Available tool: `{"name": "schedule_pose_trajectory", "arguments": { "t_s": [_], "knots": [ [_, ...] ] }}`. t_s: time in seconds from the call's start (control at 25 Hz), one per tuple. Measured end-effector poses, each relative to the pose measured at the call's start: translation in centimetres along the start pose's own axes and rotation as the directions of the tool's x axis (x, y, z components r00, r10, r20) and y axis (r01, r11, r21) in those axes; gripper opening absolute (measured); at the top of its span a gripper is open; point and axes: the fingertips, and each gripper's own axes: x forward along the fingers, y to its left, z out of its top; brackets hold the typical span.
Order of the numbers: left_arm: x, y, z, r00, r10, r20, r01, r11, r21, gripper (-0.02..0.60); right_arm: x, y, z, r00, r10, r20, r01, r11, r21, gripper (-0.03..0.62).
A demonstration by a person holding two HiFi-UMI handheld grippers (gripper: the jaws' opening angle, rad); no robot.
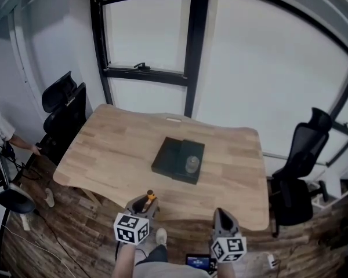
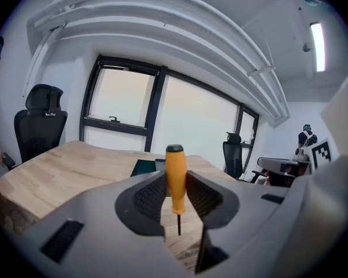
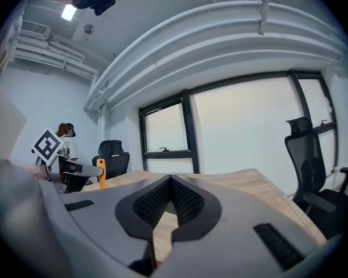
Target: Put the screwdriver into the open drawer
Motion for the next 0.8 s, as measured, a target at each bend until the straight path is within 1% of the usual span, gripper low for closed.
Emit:
{"name": "schedule_pose_trajectory", "arguments": {
  "t_s": [0.2, 0.44, 0.8],
  "knots": [
    [4.8, 3.3, 1.8, 0.999, -0.017, -0.035, 0.017, 1.000, -0.004, 0.110, 5.7, -0.9, 0.8, 1.000, -0.016, -0.027, 0.016, 1.000, 0.018, -0.003],
    [10.5, 7.0, 4.2, 0.997, -0.053, -0.056, 0.052, 0.999, -0.018, 0.110, 11.7, -1.9, 1.7, 0.998, -0.045, -0.051, 0.046, 0.999, 0.018, -0.003],
    [17.6, 11.4, 6.2, 0.991, -0.102, -0.085, 0.101, 0.995, -0.023, 0.110, 18.7, -3.4, 2.3, 0.992, -0.099, -0.074, 0.100, 0.995, 0.019, -0.003]
  ]
}}
